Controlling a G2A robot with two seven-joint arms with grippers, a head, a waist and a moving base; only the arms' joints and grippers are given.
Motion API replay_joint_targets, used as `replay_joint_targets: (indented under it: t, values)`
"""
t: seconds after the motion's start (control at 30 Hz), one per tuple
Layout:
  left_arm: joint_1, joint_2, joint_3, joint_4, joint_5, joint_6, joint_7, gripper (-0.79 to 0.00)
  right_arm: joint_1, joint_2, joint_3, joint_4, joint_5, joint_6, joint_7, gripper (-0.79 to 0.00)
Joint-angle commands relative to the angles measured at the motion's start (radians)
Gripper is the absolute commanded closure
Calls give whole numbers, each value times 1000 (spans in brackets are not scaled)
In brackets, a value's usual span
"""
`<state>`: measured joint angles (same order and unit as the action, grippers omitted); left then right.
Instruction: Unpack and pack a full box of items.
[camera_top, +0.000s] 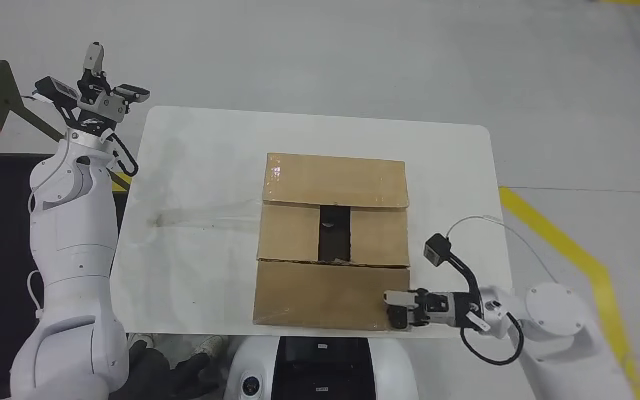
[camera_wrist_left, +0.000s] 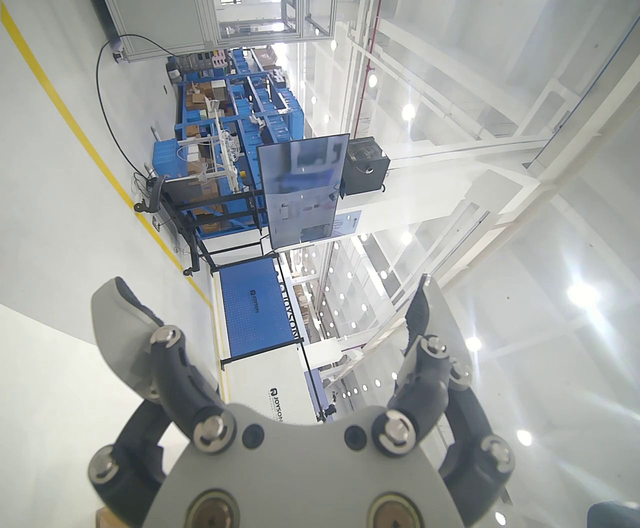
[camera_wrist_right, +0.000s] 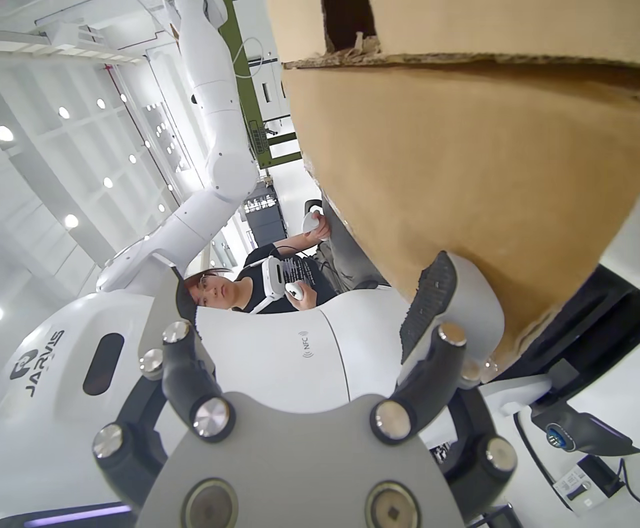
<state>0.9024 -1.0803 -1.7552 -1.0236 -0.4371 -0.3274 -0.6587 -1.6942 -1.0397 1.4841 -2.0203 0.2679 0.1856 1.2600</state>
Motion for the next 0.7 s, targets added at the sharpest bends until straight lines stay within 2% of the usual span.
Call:
replay_joint_targets:
  t: [0.0, 0.4, 0.67]
  values:
    - [0, 0, 0, 0, 0, 0, 0, -785, 2, 1, -6, 10, -7, 8, -19, -785]
    - [0, 0, 0, 0, 0, 0, 0, -785, 57, 3, -64, 84, -16, 64, -137, -785]
    - [0, 0, 0, 0, 0, 0, 0, -785, 81, 6, -95, 105, -26, 77, -172, -785]
